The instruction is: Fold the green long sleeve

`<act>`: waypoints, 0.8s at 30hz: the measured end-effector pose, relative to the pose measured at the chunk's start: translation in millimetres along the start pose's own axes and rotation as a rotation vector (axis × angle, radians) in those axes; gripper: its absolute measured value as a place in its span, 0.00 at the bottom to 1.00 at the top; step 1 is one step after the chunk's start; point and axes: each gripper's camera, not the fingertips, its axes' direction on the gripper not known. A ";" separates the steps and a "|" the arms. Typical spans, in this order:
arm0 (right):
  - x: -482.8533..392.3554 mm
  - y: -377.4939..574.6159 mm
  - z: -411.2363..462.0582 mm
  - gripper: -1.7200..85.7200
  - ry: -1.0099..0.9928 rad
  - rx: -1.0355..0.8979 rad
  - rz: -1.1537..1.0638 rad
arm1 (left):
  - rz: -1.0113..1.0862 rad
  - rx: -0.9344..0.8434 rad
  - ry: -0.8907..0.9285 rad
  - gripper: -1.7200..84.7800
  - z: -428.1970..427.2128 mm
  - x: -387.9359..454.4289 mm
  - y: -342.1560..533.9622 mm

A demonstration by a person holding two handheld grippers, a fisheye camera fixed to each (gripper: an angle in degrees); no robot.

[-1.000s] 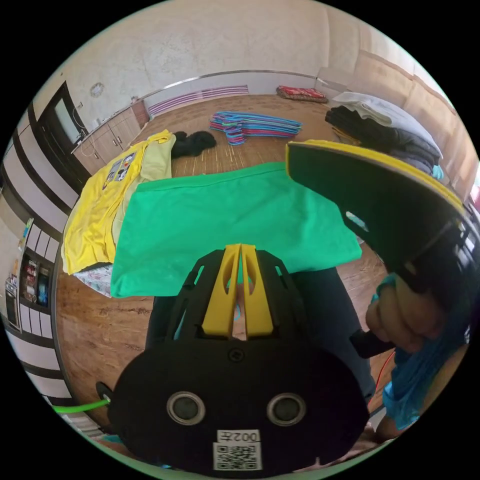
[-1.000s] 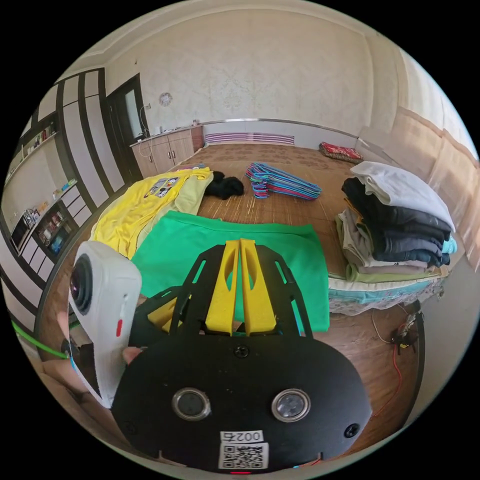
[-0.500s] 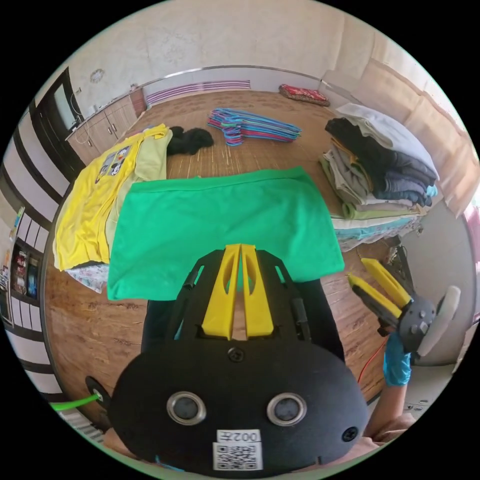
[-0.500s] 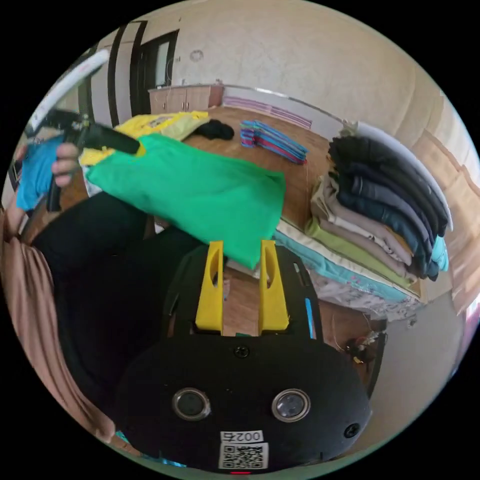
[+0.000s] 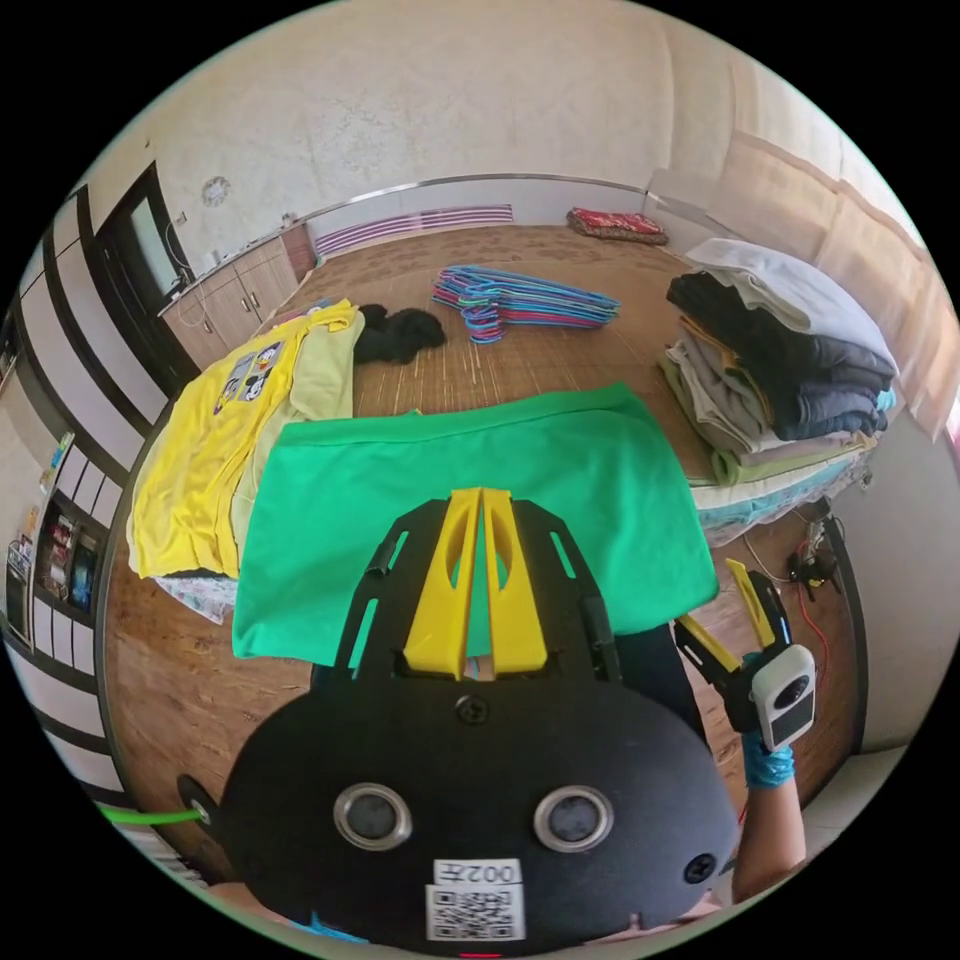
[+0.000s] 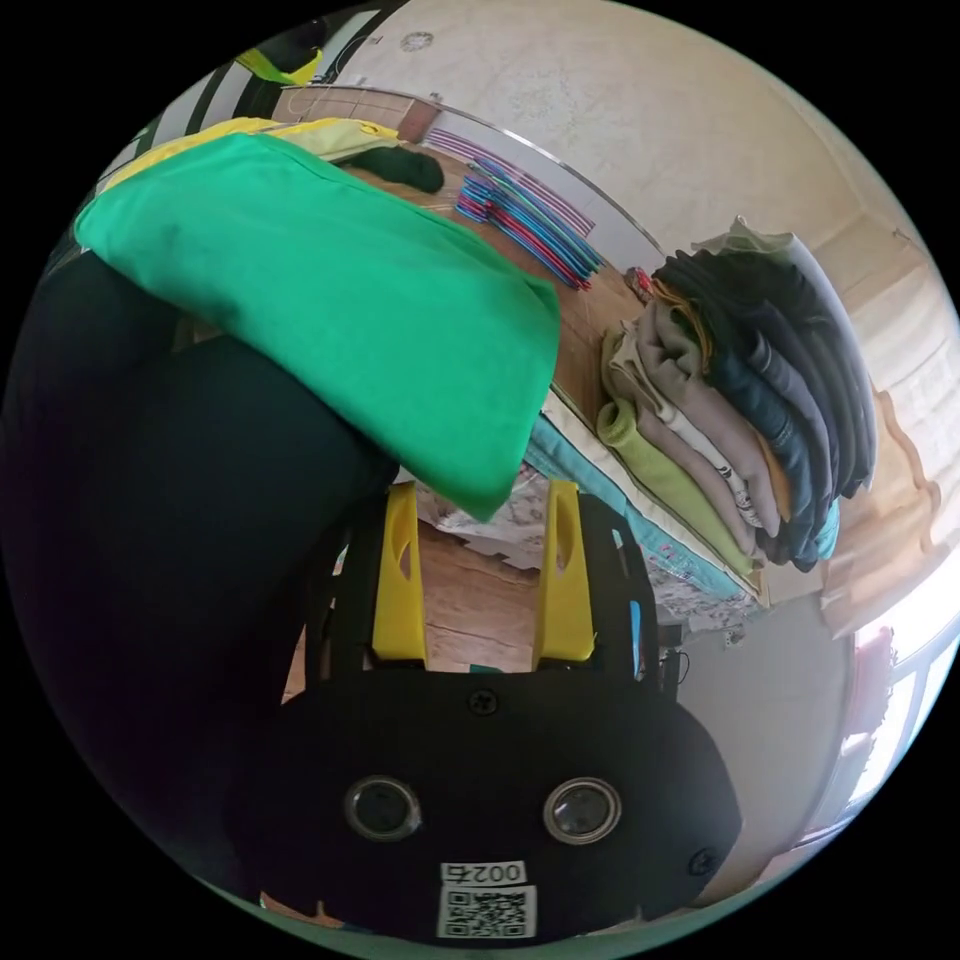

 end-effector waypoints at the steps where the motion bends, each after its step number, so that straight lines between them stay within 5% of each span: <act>1: -1.2 -2.4 2.5 0.21 0.011 0.009 0.015 | -0.001 0.000 0.010 0.01 1.4 -1.4 -0.5; 9: -6.9 -8.0 6.4 0.20 0.093 0.055 0.021 | 0.162 0.061 0.258 0.01 19.9 -33.9 1.6; 14: -16.1 -8.2 8.9 0.19 0.083 0.111 -0.124 | 0.378 0.065 0.209 0.02 19.5 -40.3 10.3; 24: 9.4 -24.7 2.4 0.08 0.072 0.197 -0.034 | 0.824 -0.043 0.211 0.24 34.5 -20.0 51.3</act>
